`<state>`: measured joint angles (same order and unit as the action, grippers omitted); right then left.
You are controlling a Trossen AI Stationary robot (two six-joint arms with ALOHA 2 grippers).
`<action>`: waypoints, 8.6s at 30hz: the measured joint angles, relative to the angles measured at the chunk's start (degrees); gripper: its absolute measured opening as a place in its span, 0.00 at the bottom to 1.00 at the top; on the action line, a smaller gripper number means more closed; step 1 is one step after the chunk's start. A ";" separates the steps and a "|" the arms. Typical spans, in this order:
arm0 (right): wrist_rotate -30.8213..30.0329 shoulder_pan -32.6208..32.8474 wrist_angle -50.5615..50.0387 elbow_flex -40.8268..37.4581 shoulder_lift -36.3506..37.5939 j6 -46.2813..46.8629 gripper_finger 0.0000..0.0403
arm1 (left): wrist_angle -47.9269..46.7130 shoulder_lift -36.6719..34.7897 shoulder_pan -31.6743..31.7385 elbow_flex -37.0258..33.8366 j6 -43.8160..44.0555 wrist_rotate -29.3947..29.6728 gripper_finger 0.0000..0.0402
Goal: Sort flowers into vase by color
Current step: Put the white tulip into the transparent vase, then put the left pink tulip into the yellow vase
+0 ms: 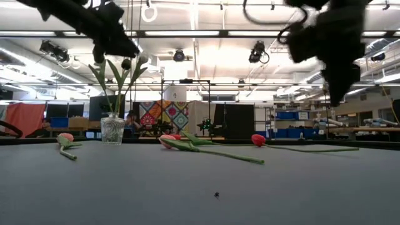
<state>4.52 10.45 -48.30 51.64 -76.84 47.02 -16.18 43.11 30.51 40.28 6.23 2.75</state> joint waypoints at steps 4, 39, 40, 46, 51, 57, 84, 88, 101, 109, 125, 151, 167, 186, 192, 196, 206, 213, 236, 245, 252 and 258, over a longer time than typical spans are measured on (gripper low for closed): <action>0.87 9.30 -2.15 0.00 0.00 -9.56 0.41 | -3.55 0.00 -2.18 4.33 4.42 -0.01 0.39; 1.73 39.35 14.30 -12.62 -9.02 2.21 0.40 | -26.45 22.04 -34.08 38.82 5.12 11.14 0.27; 1.67 39.35 14.60 -12.51 -9.49 2.68 0.39 | -26.98 23.03 -34.28 39.67 5.13 11.14 0.27; -0.14 38.81 15.32 -12.48 -8.70 6.17 0.27 | -32.20 27.97 -35.11 44.19 6.41 11.18 0.27; 1.60 37.09 16.97 -12.62 -6.87 9.88 0.08 | -34.11 30.20 -36.19 47.10 6.45 11.33 0.27; 4.31 32.75 20.45 -12.61 -3.86 13.55 0.06 | -34.64 30.59 -38.82 48.65 6.46 12.50 0.27; 24.07 -4.02 68.46 -12.52 -1.84 44.59 0.07 | -17.90 54.21 -48.73 45.30 -7.46 15.44 0.27; 24.32 -4.30 69.86 -12.50 -1.84 46.18 0.07 | -15.20 56.17 -48.69 45.30 -11.62 15.84 0.27; 20.65 -2.53 70.63 -12.50 -1.84 45.82 0.08 | -12.82 58.23 -47.31 45.30 -16.15 16.09 0.27; 20.65 -2.55 70.93 -12.50 -1.84 45.35 0.08 | -12.83 58.23 -47.81 45.30 -20.43 16.14 0.14; 10.36 -3.16 69.53 -12.50 -1.11 26.00 0.38 | -23.32 57.34 -49.76 45.31 -20.20 14.74 0.01; -9.79 -9.85 53.97 -12.44 18.83 15.53 0.48 | 20.27 26.32 -47.91 3.36 -2.55 19.98 0.00; -14.90 -18.07 60.26 -12.50 6.22 21.62 0.48 | 39.50 8.44 -21.28 -16.96 8.37 7.07 0.00; -21.21 -11.80 63.86 -12.50 -4.76 35.60 0.43 | 55.13 -1.55 14.92 -23.77 -0.80 -1.09 0.00; -22.69 -11.67 62.03 -12.50 -5.75 37.58 0.42 | 52.72 -1.55 19.42 -23.74 -3.25 1.06 0.00; -22.66 -12.11 61.39 -12.52 -5.61 38.54 0.42 | 51.57 -1.81 19.70 -23.74 -4.64 1.55 0.00; -20.04 -15.32 61.03 -12.52 -5.11 36.03 0.42 | 48.88 -2.64 21.39 -23.72 -8.12 5.59 0.00; -15.21 -19.19 61.07 -12.52 -5.11 32.52 0.42 | 48.31 -2.67 22.78 -23.72 -5.56 5.61 0.00; -9.15 -22.99 62.80 -12.52 -5.07 28.83 0.42 | 42.90 -2.56 22.46 -23.74 -1.48 7.65 0.00; -6.17 -23.54 62.62 -12.52 -5.07 27.20 0.42 | 37.41 -2.56 22.37 -23.74 6.41 7.75 0.14; -1.83 -25.65 61.42 -12.52 -5.07 25.89 0.42 | 32.16 -2.82 19.76 -23.74 10.55 2.61 0.33; 7.86 -24.78 65.27 -12.52 -5.04 31.70 0.42 | 25.40 -3.13 17.04 -23.74 13.13 -3.21 0.43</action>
<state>12.38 -14.33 16.98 39.12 -81.88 78.72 9.21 39.99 47.55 16.53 19.36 -0.46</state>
